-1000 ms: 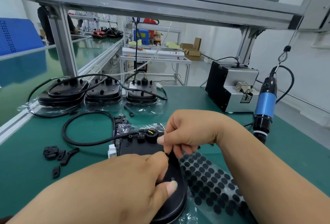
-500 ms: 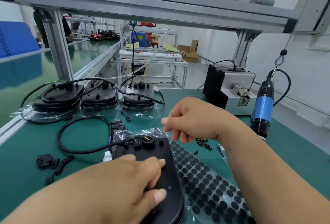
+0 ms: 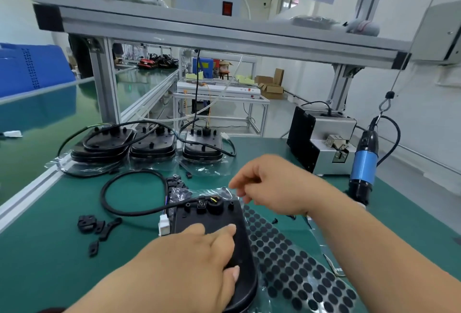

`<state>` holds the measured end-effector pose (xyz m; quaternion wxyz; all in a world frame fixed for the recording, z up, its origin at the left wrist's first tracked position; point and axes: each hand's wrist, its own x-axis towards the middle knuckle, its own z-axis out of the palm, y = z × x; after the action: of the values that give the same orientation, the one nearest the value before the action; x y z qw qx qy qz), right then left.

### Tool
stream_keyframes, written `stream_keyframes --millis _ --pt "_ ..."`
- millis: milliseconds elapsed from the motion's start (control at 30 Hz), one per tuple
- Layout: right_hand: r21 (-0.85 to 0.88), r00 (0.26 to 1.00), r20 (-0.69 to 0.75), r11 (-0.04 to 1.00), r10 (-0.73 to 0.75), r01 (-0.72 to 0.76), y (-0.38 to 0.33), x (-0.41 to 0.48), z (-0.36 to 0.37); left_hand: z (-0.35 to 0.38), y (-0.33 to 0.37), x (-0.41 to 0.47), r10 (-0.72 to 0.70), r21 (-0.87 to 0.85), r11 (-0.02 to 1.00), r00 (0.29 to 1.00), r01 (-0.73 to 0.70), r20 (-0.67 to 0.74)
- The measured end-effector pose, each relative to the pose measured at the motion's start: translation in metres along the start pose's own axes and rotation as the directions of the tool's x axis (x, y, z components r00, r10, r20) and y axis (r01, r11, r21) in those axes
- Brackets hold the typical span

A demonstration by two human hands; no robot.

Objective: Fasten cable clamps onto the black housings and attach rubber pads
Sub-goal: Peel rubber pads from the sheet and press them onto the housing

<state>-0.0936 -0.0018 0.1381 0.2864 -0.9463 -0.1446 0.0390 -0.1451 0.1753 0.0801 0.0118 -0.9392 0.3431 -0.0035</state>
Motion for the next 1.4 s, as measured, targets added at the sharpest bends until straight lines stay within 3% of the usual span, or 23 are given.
stream_keyframes --millis 167,267,367,433,500,567,667,733,800,867,1033,1200,1267,1300,1333,1400 --pt "-0.155 0.998 0.027 0.986 -0.054 0.058 0.007 -0.026 0.029 0.002 0.004 -0.003 0.002 -0.002 1.0 0.997 -0.002 -0.078" --pt "-0.278 0.993 0.048 0.953 -0.11 0.119 0.011 -0.034 0.037 -0.002 0.0 -0.006 0.012 -0.135 0.99 0.992 -0.028 -0.122" --pt "-0.33 0.985 0.011 0.93 -0.17 0.164 0.017 -0.04 0.05 -0.007 -0.016 -0.005 -0.082 -0.337 0.941 0.99 0.04 -0.111" --pt "-0.379 0.983 -0.025 0.911 -0.184 0.161 0.02 -0.042 0.058 -0.011 -0.027 -0.006 -0.113 -0.555 0.83 0.991 0.053 -0.075" --pt "-0.413 0.979 -0.058 0.897 -0.197 0.156 0.02 -0.043 0.062 -0.018 -0.043 -0.01 -0.067 -0.76 0.647 0.998 0.057 0.018" --pt "-0.447 0.971 -0.065 0.877 -0.23 0.177 0.019 -0.044 0.061 -0.028 -0.07 -0.012 -0.103 -0.827 0.556 0.994 0.081 0.027" --pt "-0.507 0.968 -0.042 0.84 -0.248 0.193 0.016 -0.047 0.062 -0.032 -0.122 -0.001 -0.442 -0.747 0.627 0.891 0.223 -0.106" --pt "-0.556 0.968 -0.03 0.809 -0.249 0.19 0.014 -0.048 0.065 -0.025 -0.149 0.014 -0.552 -0.608 0.689 0.829 0.395 -0.086" --pt "-0.586 0.971 -0.023 0.79 -0.238 0.18 0.012 -0.048 0.066 -0.013 -0.165 0.027 -0.561 -0.395 0.743 0.825 0.54 0.071" --pt "-0.609 0.973 -0.014 0.774 -0.229 0.174 0.011 -0.047 0.067 -0.004 -0.179 0.035 -0.605 -0.204 0.766 0.791 0.609 0.089" --pt "-0.623 0.979 0.014 0.765 -0.202 0.166 0.008 -0.045 0.066 0.019 -0.221 0.053 -0.771 -0.123 0.634 0.637 0.764 -0.011" --pt "-0.622 0.979 0.022 0.763 -0.205 0.173 0.009 -0.045 0.066 0.034 -0.228 0.065 -0.777 -0.118 0.624 0.63 0.772 0.011" --pt "-0.622 0.979 0.017 0.764 -0.205 0.171 0.01 -0.045 0.067 0.026 -0.228 0.066 -0.78 -0.215 0.61 0.626 0.763 0.006" --pt "-0.622 0.978 0.013 0.765 -0.206 0.169 0.011 -0.045 0.067 0.017 -0.227 0.066 -0.783 -0.355 0.577 0.622 0.735 0.013" --pt "-0.618 0.978 0.008 0.767 -0.209 0.169 0.011 -0.045 0.067 0.005 -0.226 0.065 -0.787 -0.554 0.504 0.617 0.663 0.022" --pt "-0.607 0.975 0.006 0.774 -0.221 0.179 0.013 -0.045 0.066 -0.029 -0.216 0.057 -0.793 -0.87 0.244 0.605 0.429 0.075"
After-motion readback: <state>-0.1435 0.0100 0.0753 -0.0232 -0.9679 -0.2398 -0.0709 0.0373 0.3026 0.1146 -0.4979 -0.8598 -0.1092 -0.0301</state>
